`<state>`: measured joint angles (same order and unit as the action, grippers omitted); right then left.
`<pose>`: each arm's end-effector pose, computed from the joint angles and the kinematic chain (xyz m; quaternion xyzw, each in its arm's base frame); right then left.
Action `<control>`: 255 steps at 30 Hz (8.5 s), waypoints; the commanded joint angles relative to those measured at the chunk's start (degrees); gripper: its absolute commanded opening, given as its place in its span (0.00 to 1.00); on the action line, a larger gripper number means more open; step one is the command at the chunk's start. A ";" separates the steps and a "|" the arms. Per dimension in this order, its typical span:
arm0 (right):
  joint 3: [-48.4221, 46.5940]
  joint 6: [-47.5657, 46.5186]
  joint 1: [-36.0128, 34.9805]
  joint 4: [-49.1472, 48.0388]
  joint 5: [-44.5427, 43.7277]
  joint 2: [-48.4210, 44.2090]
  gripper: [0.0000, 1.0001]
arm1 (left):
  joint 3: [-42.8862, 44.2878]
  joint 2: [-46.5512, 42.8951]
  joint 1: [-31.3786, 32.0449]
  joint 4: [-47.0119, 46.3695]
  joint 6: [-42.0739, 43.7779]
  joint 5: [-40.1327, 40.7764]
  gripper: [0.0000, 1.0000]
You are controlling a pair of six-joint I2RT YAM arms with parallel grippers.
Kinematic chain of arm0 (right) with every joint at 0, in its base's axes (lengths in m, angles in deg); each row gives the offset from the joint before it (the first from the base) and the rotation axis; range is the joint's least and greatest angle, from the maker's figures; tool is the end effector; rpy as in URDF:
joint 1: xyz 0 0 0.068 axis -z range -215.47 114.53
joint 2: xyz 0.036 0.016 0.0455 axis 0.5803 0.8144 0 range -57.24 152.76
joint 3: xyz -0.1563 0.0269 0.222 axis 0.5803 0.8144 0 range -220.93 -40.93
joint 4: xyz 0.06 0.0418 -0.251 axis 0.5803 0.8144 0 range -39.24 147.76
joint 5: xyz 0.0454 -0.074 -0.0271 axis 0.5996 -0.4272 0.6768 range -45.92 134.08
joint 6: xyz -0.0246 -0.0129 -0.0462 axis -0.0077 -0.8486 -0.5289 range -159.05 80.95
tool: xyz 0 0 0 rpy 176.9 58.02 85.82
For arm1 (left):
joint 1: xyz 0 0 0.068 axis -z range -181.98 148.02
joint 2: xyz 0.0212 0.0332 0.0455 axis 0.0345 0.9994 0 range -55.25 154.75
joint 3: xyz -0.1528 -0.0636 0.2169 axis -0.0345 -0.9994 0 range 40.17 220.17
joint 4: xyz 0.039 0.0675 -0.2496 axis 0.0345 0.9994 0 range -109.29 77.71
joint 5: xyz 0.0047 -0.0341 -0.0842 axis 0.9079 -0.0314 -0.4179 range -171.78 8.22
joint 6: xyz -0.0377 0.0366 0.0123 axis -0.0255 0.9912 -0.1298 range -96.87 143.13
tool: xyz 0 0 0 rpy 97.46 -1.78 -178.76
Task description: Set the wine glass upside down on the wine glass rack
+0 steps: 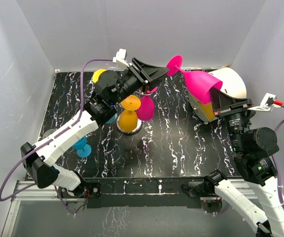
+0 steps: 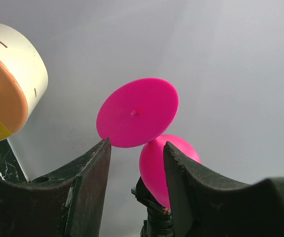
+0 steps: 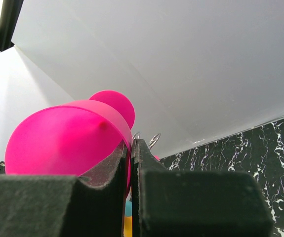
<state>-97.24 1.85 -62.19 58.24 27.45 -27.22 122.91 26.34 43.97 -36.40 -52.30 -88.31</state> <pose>0.0821 0.0299 0.4427 0.1878 0.5570 0.3778 0.7154 0.2259 -0.2394 0.4739 -0.1043 0.5775 -0.7218 0.3670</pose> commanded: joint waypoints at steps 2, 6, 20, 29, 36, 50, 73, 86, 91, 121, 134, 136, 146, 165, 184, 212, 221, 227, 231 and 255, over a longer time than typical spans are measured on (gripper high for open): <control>-0.26 0.30 -0.05 -4.09 2.71 1.13 0.00 | 1.21 -1.28 0.72 -3.36 0.00 1.42 0.44; -1.68 -1.80 -0.09 -2.01 2.57 1.51 0.00 | 5.19 1.45 1.63 -3.16 0.73 1.31 0.44; -1.33 -2.84 -0.06 -4.79 -3.06 1.80 0.00 | 6.01 4.88 4.00 -6.93 -0.96 2.48 0.48; -0.15 -2.85 -0.04 -7.21 4.44 2.36 0.00 | 6.24 4.29 4.51 -8.17 -1.61 8.17 0.50; 0.80 -3.96 -0.03 -9.89 10.62 0.75 0.00 | 6.72 4.19 4.64 -8.50 -0.13 11.67 0.46; 1.94 -5.78 -0.09 -9.10 16.23 2.15 0.00 | 7.41 6.69 4.67 -14.41 -2.43 7.23 0.23; -4.18 -9.43 -0.09 15.37 10.55 -2.72 0.54 | 0.91 0.35 4.59 -17.72 13.57 11.80 0.00; -15.80 -15.61 -0.09 26.69 14.63 0.47 0.61 | 0.61 -8.47 4.44 -4.40 36.22 -6.18 0.00; -19.80 -12.97 -0.09 26.22 22.45 4.83 0.63 | 1.15 -8.83 4.41 1.12 45.53 -10.54 0.00; -13.17 9.47 -0.09 10.92 38.57 9.65 0.57 | -12.76 -12.71 4.47 -7.18 72.29 -35.78 0.00; -10.70 13.08 -0.09 9.00 41.96 10.83 0.48 | -10.00 -10.10 4.48 -5.50 77.82 -38.13 0.00; -10.75 13.65 -0.09 9.25 43.29 11.75 0.45 | -9.80 -9.81 4.49 -5.38 78.38 -38.25 0.00; -9.09 17.85 -0.07 6.28 42.25 11.34 0.05 | -8.95 -8.32 4.49 -5.86 77.65 -37.75 0.00; -13.03 15.54 -0.09 5.99 32.83 10.78 0.00 | -14.89 -13.11 4.43 -12.29 38.04 -25.11 0.68; -13.07 13.59 -0.09 7.90 32.40 10.81 0.00 | -7.59 -9.77 4.44 -6.50 21.64 -12.82 0.48; -9.28 10.95 -0.09 8.43 23.44 5.53 0.74 | 6.83 0.20 1.84 5.12 19.32 -11.56 0.00; -8.53 9.93 -0.06 11.84 15.36 1.16 0.76 | 13.36 9.93 -8.25 2.32 6.39 -14.45 0.00; -9.54 8.41 -0.07 13.23 14.28 0.96 0.75 | 23.19 16.70 -9.52 8.02 6.57 -14.34 0.00; -8.96 8.40 -0.09 13.22 14.60 0.85 0.75 | 26.80 19.11 -10.06 11.36 7.36 -12.84 0.00; -6.00 8.40 -0.09 12.52 16.38 0.57 0.80 | 35.48 23.28 -14.04 22.53 13.04 -3.47 0.00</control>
<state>-103.47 10.71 -62.08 73.13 43.15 -26.50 155.21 49.35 30.53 -14.43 -39.45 -93.18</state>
